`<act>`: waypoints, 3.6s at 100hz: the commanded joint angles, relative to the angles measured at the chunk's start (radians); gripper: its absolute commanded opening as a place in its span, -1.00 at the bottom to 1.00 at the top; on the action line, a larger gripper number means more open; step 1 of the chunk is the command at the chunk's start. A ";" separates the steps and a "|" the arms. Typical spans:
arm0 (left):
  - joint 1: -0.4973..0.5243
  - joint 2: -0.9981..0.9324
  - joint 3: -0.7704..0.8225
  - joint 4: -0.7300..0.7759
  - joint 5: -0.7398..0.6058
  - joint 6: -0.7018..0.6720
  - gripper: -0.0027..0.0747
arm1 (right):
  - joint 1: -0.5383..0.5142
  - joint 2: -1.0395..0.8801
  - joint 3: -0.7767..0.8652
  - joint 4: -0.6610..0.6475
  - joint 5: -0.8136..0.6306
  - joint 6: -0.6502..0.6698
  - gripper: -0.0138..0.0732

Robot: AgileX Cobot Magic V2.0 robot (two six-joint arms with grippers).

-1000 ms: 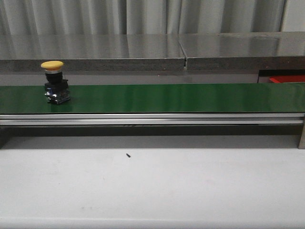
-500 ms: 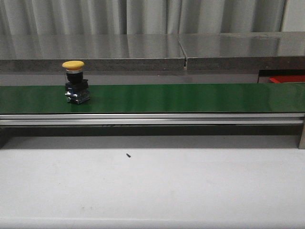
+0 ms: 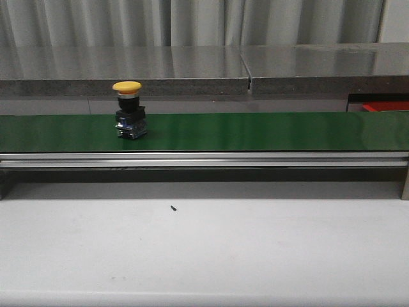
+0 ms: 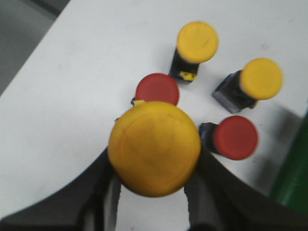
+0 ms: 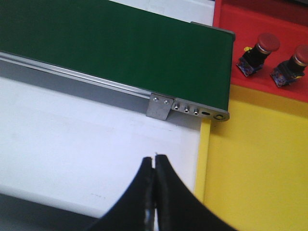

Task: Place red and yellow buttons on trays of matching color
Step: 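Grasp a second yellow button with the left gripper and set it on the belt, then open the left gripper and lift it away from the belt, then grasp the leading yellow button at the belt end with the right gripper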

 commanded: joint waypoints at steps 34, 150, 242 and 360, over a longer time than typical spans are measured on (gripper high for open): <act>-0.274 -0.156 -0.036 -0.036 0.044 -0.005 -0.98 | -0.002 -0.002 -0.028 -0.003 -0.067 0.000 -0.84; -0.481 -0.263 -0.036 -0.068 0.089 0.097 0.76 | -0.002 -0.002 -0.028 -0.015 -0.069 -0.001 -0.84; -0.582 -1.176 0.871 -0.104 -0.309 0.102 -0.68 | -0.002 -0.002 -0.028 -0.005 -0.053 0.000 -0.82; -0.582 -1.185 0.896 -0.108 -0.348 0.102 -0.98 | 0.114 0.831 -0.534 0.128 -0.048 -0.042 0.78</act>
